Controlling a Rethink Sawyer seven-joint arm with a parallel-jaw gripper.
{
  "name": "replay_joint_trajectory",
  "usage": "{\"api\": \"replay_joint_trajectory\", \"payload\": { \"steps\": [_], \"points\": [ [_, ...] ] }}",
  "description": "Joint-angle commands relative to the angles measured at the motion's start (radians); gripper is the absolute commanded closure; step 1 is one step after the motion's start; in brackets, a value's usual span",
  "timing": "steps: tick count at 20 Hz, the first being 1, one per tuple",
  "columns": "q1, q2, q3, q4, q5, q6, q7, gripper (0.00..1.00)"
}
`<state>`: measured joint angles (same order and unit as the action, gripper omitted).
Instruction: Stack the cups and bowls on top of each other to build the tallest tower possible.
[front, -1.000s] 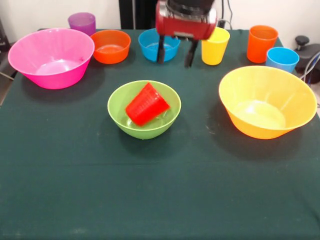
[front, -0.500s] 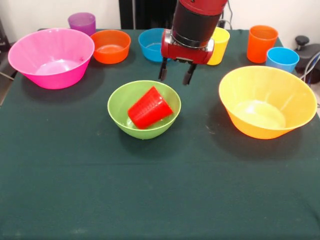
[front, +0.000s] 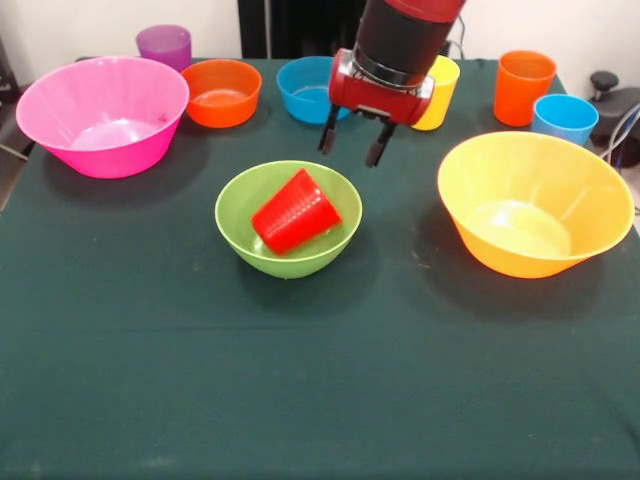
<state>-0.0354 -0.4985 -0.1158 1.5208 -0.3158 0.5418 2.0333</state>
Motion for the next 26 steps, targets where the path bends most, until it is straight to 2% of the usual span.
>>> {"api": "replay_joint_trajectory", "payload": {
  "steps": [1, 3, 6, 9, 11, 14, 15, 17, 20, 22, 26],
  "points": [
    [0.016, -0.023, 0.0, 0.141, -0.018, -0.143, 0.162, 0.0],
    [-0.001, -0.055, 0.006, 0.218, -0.016, -0.188, 0.159, 0.0],
    [-0.022, -0.148, 0.008, 0.342, -0.007, -0.235, 0.157, 0.0],
    [0.014, -0.303, -0.043, 0.414, -0.019, -0.184, 0.12, 0.0],
    [0.039, -0.353, -0.067, 0.431, -0.025, -0.16, 0.103, 0.0],
    [0.072, -0.315, -0.088, 0.435, -0.017, -0.132, 0.119, 0.0],
    [0.126, -0.285, -0.136, 0.416, -0.03, -0.134, 0.157, 0.0],
    [0.174, -0.263, -0.183, 0.396, -0.045, -0.166, 0.181, 0.0],
    [0.251, -0.223, -0.262, 0.317, -0.065, -0.163, 0.188, 0.0],
    [0.284, -0.159, -0.305, 0.261, -0.065, -0.2, 0.206, 0.0],
    [0.297, -0.052, -0.335, 0.182, -0.041, -0.251, 0.206, 0.0]
  ]
}}
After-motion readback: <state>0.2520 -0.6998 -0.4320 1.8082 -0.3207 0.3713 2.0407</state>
